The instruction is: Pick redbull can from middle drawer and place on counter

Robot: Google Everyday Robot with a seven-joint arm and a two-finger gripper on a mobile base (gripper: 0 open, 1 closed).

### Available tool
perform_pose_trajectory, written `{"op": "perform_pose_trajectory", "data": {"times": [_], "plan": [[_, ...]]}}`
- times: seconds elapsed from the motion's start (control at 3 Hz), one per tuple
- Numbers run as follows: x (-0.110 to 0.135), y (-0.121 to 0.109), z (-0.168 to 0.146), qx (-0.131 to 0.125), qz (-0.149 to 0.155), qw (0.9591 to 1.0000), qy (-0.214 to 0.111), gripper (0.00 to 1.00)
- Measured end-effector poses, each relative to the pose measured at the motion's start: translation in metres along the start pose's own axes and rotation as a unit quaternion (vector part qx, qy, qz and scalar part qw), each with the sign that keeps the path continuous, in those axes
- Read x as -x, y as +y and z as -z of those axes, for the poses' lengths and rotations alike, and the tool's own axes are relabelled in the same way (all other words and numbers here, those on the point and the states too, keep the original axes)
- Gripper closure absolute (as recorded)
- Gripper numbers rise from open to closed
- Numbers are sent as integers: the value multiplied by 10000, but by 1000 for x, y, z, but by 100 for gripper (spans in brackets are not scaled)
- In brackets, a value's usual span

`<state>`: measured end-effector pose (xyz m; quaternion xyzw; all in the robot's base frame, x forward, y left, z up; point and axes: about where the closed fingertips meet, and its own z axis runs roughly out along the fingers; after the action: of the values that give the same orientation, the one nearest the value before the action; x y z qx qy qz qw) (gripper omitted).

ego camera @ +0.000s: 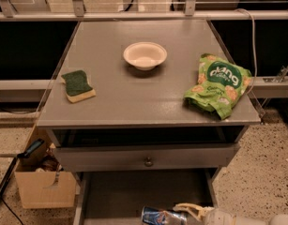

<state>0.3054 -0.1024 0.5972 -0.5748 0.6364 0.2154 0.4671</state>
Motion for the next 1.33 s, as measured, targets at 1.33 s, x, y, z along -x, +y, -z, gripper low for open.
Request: {"op": "perform_pose_trajectory", "data": {"times": [1.33], "plan": [[80,-110,-4,541,784,9936,601,100]]}}
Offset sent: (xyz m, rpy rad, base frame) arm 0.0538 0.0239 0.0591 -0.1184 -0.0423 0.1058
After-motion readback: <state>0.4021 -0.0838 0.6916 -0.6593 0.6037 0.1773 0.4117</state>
